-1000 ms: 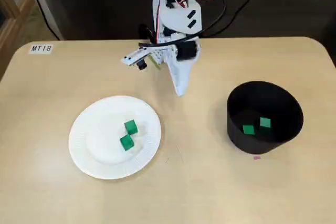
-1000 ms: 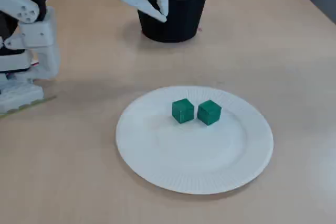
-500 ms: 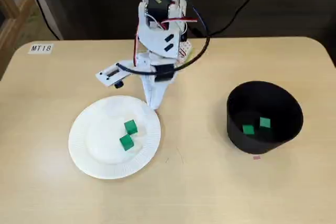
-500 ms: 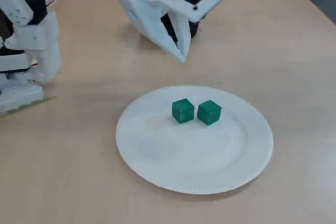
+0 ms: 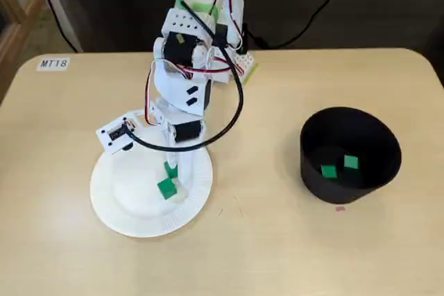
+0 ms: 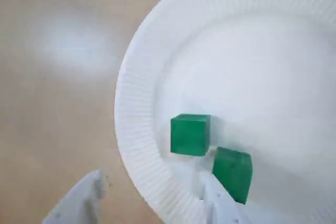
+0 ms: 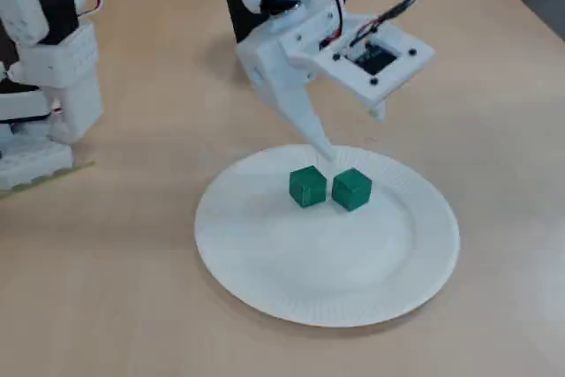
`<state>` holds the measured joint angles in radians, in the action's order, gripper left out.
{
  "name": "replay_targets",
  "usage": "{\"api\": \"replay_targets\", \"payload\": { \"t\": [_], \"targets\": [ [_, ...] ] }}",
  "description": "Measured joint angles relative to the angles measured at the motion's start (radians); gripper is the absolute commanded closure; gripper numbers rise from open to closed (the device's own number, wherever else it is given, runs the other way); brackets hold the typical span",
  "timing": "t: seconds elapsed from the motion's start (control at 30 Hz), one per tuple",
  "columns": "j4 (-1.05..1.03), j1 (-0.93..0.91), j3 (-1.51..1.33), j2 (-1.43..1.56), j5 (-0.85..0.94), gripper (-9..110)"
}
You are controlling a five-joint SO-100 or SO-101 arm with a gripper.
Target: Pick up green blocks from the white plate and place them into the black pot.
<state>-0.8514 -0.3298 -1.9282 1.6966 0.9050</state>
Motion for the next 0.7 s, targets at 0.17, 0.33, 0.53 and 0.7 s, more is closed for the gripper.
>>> {"api": "replay_targets", "payload": {
  "t": [0.17, 0.33, 0.53, 0.7],
  "targets": [
    [0.006, -0.041, 0.051, -0.072, 0.02, 75],
    [-0.002, -0.058, 0.104, -0.127, 0.049, 77],
    [-0.012, -0.055, 0.112, -0.19, 0.087, 78],
    [-0.012, -0.055, 0.127, -0.236, 0.107, 78]
  ]
}}
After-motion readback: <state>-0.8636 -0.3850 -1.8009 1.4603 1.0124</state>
